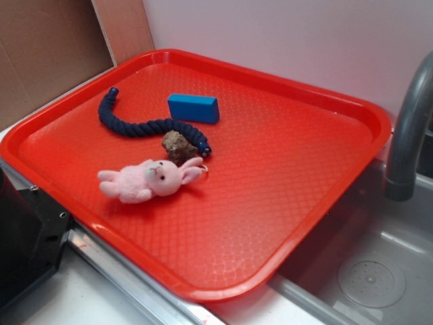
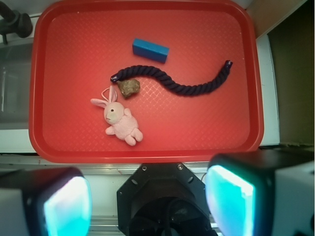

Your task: Grab the blue rope.

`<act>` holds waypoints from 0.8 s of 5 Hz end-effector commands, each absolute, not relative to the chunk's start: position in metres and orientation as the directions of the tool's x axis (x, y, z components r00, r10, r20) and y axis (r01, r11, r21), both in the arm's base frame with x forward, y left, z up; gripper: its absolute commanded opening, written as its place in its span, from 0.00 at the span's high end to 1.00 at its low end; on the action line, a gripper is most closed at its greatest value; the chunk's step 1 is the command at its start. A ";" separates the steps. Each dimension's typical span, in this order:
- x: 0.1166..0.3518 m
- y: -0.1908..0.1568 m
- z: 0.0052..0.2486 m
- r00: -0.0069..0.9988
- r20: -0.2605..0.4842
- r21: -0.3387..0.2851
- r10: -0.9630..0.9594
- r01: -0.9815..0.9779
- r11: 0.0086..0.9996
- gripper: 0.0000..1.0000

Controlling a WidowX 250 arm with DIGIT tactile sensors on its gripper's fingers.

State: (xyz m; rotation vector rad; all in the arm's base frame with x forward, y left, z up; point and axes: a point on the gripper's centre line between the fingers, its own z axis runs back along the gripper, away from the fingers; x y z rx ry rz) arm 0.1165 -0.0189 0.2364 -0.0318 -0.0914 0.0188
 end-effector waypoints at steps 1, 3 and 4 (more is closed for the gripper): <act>0.117 -0.019 0.236 0.996 0.091 -0.033 0.020 -0.017 0.999 0.00; 0.115 -0.017 0.237 0.994 0.088 -0.037 0.061 -0.058 0.998 0.00; 0.119 -0.009 0.232 0.979 0.078 -0.045 0.190 -0.186 0.981 0.00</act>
